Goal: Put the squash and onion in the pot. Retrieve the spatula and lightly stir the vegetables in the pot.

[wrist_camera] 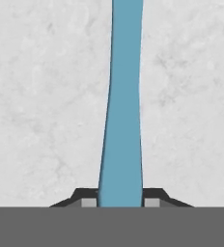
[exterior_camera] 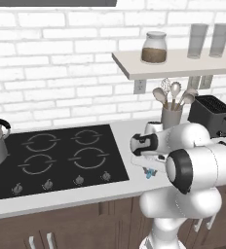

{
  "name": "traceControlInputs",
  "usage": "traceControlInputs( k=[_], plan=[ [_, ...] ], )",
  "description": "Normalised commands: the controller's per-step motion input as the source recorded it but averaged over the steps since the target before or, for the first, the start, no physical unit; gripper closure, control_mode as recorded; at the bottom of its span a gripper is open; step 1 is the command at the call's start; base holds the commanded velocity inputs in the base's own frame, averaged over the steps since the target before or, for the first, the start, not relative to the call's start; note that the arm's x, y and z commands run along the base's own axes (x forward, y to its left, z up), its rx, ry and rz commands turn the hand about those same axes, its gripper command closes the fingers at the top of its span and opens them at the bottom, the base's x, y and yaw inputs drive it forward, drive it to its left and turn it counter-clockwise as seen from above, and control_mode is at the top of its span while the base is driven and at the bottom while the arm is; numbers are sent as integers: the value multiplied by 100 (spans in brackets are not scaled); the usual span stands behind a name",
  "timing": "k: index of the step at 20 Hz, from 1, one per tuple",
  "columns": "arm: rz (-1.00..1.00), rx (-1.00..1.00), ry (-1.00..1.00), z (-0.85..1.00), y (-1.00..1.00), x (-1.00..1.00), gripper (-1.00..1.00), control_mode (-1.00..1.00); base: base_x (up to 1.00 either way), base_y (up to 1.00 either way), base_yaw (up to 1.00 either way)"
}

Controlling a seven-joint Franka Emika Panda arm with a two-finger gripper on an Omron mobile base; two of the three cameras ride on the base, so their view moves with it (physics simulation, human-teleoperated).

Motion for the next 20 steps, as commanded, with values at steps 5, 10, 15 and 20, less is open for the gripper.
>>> traceControlInputs(
  k=[5,10,15,20],
  plan=[
    [0,0,-15,-67,0,-7,100,-100,0,0,0],
    [0,0,-7,-41,-1,-6,100,-100,0,0,0],
    [1,0,-3,9,0,-26,100,-100,0,0,0],
    [2,0,-2,55,-3,-17,100,-100,0,0,0]
  ],
)
